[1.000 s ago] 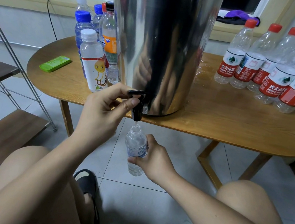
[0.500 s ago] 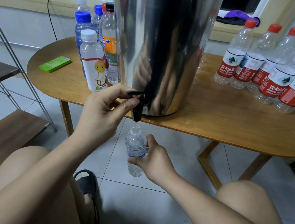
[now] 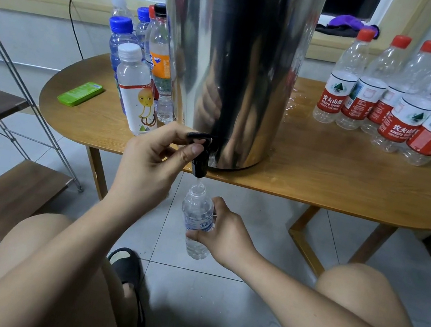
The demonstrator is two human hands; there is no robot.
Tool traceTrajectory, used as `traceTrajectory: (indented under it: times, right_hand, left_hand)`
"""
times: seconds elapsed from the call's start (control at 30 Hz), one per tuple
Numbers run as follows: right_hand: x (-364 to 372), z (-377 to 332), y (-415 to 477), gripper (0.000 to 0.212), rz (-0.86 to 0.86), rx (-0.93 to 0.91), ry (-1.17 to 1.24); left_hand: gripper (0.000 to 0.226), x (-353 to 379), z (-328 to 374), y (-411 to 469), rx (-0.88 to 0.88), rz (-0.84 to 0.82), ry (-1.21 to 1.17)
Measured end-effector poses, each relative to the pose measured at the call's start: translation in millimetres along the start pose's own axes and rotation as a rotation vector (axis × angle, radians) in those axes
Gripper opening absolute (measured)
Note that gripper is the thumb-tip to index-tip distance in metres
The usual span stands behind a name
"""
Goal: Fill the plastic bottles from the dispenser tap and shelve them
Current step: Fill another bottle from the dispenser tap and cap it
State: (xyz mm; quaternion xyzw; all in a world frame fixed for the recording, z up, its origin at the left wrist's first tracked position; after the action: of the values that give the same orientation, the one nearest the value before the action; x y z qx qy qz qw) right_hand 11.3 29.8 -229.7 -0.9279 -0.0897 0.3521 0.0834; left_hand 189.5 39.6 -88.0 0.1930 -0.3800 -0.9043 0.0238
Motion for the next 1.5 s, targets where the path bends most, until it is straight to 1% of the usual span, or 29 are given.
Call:
traceTrajectory:
  times: [0.33, 0.77, 1.5]
  right_hand:
    - [1.1, -0.1, 0.3, 0.064, 0.0, -0.005, -0.004]
    - [3.5, 2.7, 2.3, 0.065, 0.01, -0.005, -0.018]
    - [2.0, 2.1, 1.6, 0.062, 0.007, 0.012, -0.017]
  left_hand:
    - [0.011, -0.5, 0.4, 0.9, 0.009, 0.004, 0.017]
    - [0.011, -0.4, 0.9, 1.1, 0.014, 0.01, 0.033]
    - [0.007, 0.8, 1.2, 1.0, 0.001, 0.001, 0.02]
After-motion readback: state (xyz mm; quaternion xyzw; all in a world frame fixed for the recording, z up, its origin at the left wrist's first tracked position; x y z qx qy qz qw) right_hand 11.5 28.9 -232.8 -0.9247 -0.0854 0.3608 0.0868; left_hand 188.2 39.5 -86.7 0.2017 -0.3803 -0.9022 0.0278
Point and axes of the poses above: each hand's wrist, its own y-axis towards the middle knuckle, its own x-axis out of the palm, z = x × y, the point moved 3 cm from there along y, towards the middle knuckle, and after that the axes turned 12 degrees about x, right-handed, at the moved point
